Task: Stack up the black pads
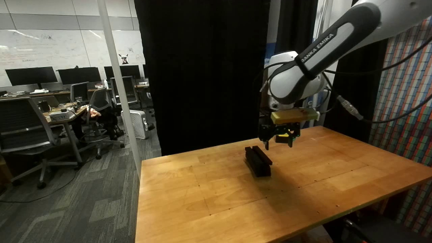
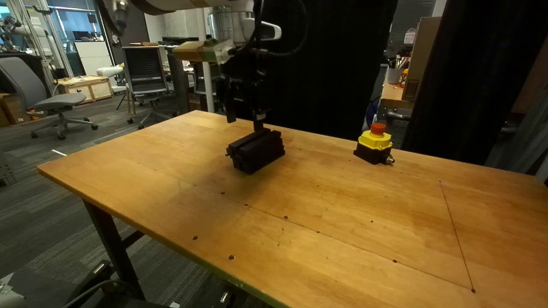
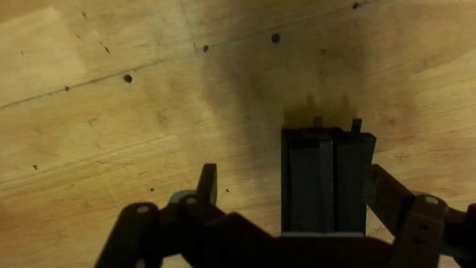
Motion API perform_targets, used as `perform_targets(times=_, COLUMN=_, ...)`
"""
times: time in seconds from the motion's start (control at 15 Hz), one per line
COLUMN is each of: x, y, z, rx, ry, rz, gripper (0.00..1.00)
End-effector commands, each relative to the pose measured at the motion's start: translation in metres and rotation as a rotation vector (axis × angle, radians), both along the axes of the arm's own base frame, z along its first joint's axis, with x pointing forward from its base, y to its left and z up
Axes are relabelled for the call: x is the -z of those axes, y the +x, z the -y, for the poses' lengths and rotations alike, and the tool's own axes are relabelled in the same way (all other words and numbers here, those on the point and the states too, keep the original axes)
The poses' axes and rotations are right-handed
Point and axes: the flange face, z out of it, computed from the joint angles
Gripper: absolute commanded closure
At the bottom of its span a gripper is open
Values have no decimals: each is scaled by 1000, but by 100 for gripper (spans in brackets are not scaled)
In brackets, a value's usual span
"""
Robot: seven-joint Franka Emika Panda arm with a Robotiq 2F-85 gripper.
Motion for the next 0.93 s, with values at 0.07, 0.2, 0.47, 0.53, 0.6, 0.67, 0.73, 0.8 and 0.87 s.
perform_targets(times=0.07, x=-24, y=-83, z=0, rx=3, ry=-30, rz=65, gripper=0)
perform_targets(times=0.2, x=-30, y=-111, z=4, rx=-15, ry=-36, rz=67, gripper=0)
perform_targets(times=0.47, x=-75, y=-143, z=20, rx=-61, ry=-32, rz=61, gripper=0)
perform_targets(times=0.53, x=-85, y=-156, z=25, rx=-73, ry=-34, rz=63, gripper=0)
perform_targets(times=0.6, x=-100, y=-167, z=29, rx=-88, ry=-37, rz=70, gripper=0)
perform_targets(times=0.67, x=-114, y=-179, z=34, rx=-101, ry=-39, rz=78, gripper=0)
perform_targets(times=0.73, x=-127, y=-192, z=39, rx=-111, ry=-41, rz=82, gripper=0)
perform_targets(times=0.8, x=-133, y=-210, z=42, rx=-120, ry=-41, rz=89, gripper=0)
perform_targets(times=0.87, x=-136, y=-225, z=45, rx=-127, ry=-42, rz=91, gripper=0)
